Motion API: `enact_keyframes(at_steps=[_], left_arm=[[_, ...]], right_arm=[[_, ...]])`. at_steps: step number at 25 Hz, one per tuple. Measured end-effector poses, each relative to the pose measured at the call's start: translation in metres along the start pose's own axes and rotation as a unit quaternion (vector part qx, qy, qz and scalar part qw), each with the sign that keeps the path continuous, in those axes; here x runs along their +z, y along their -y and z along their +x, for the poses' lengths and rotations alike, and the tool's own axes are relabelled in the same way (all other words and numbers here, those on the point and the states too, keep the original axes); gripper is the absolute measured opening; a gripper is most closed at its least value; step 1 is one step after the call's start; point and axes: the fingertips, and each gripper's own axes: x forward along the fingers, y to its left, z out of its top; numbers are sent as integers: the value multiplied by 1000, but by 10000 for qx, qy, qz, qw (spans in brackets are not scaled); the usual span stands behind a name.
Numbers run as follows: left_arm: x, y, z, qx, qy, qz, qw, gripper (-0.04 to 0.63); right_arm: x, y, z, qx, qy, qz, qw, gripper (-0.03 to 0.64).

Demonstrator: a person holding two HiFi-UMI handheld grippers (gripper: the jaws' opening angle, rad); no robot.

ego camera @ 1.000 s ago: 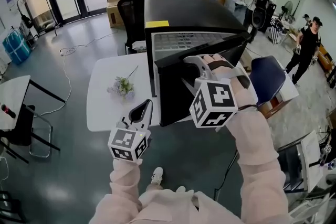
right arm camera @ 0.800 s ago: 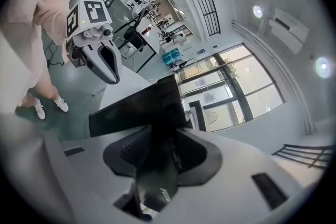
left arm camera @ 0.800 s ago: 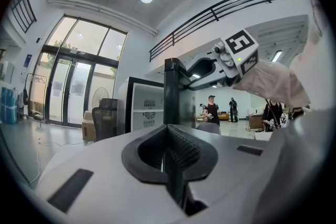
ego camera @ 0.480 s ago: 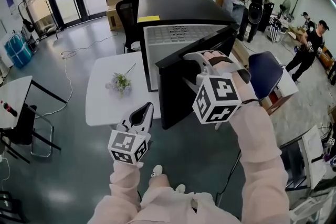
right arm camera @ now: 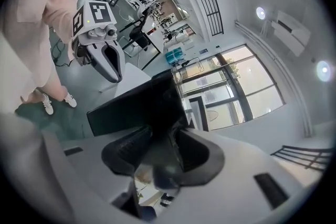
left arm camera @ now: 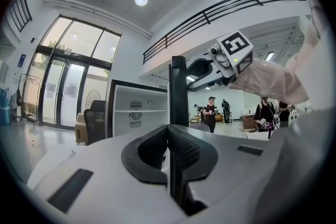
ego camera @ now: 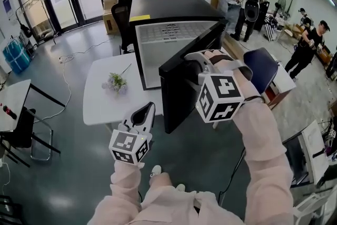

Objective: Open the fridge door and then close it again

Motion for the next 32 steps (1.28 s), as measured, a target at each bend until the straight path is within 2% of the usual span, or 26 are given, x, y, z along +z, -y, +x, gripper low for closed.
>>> enact_keyframes(at_steps=[32], left_arm=[[-6, 72, 31, -669, -57, -16, 9977, 11]], right_arm=[[-55, -35, -71, 156, 49, -180, 9997, 183]])
